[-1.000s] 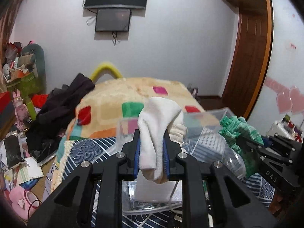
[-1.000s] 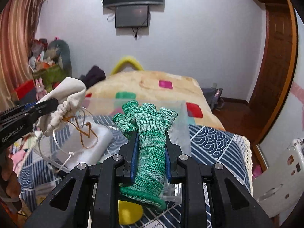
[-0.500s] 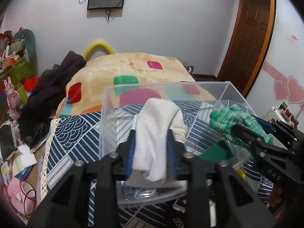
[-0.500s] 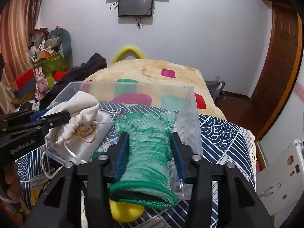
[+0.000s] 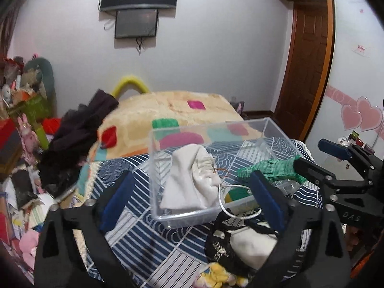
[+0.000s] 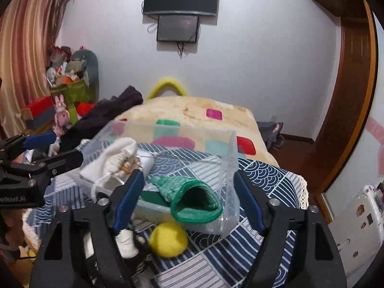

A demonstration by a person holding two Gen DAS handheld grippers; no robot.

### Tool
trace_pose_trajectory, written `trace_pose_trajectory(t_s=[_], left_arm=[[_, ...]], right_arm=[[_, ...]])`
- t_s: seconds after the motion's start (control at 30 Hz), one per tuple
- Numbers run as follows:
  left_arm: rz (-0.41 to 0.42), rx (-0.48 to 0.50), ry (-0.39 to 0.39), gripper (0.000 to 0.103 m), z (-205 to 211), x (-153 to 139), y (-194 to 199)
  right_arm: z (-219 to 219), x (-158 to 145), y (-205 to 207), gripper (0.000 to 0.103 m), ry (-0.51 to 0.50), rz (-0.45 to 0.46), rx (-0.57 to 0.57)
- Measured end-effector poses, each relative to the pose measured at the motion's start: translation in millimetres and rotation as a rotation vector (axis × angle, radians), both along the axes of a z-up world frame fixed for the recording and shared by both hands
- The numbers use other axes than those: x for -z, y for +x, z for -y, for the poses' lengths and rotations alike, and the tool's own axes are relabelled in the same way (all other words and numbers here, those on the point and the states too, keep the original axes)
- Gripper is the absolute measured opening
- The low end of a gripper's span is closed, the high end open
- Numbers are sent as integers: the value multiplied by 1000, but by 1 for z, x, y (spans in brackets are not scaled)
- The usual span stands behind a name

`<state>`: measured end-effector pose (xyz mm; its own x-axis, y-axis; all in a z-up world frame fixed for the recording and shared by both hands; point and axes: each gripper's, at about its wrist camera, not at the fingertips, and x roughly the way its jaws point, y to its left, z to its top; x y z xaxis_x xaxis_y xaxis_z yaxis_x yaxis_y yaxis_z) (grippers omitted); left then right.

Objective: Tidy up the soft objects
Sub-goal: 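Grasp the floral cloth with the left gripper while the right gripper grasps the black cap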

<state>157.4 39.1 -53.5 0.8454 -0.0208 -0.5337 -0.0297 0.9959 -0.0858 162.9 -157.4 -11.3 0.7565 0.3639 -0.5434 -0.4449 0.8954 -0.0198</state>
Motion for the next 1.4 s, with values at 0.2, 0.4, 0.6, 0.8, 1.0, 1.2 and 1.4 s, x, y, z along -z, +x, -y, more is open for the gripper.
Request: trace_pose_trajectory(t_s=[0.2,0.4,0.6,0.8,1.0,1.2,1.4], left_arm=[[6,-14,36,103,1,1,-30],[-78,-22,46,103,-3,34,-52],[-129,-18,105,103,5,58,-62],[-169,2,76,103,3,70,-67],[-205,22,44,103,5,79,-70],[-221,65,25,103,16,85,-67],[-250,95,-25,71,17,97,-61]], right_arm=[[-8,4,-22,82,35,-12,-44],[-17,22,-39,82,33,-56,-83],[-24,44,-47,82,22,-118,-110],[-25,55,-46,66,54,-181,-140],[-25,55,-52,33,73,-185,-163],[-12,40,-60,23,109,-122,-131],[7,25,-63,22,158,-67,-67]])
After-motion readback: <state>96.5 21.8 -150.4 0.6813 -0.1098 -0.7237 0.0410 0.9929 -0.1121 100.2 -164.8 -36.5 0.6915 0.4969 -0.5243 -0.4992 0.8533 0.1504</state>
